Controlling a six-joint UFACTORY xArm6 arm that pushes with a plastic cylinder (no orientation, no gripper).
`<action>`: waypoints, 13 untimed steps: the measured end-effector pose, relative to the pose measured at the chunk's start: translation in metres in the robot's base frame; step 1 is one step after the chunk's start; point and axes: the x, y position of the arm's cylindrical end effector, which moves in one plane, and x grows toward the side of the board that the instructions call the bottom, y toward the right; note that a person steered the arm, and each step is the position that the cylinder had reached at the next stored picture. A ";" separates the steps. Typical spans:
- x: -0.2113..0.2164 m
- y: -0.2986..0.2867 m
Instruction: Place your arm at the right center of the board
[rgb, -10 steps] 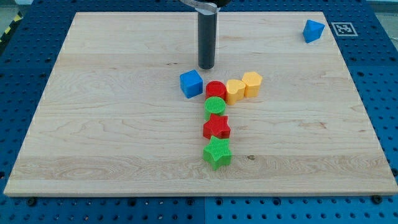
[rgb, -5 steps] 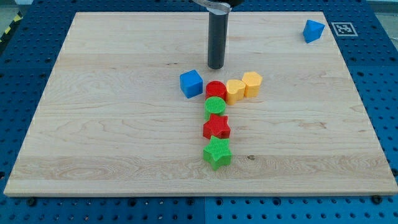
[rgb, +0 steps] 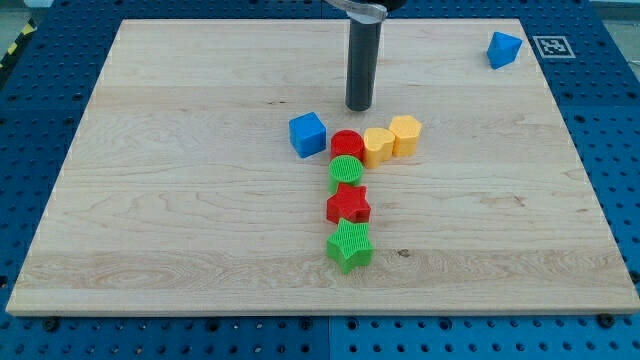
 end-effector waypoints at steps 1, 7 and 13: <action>0.000 0.003; 0.000 0.010; 0.000 0.041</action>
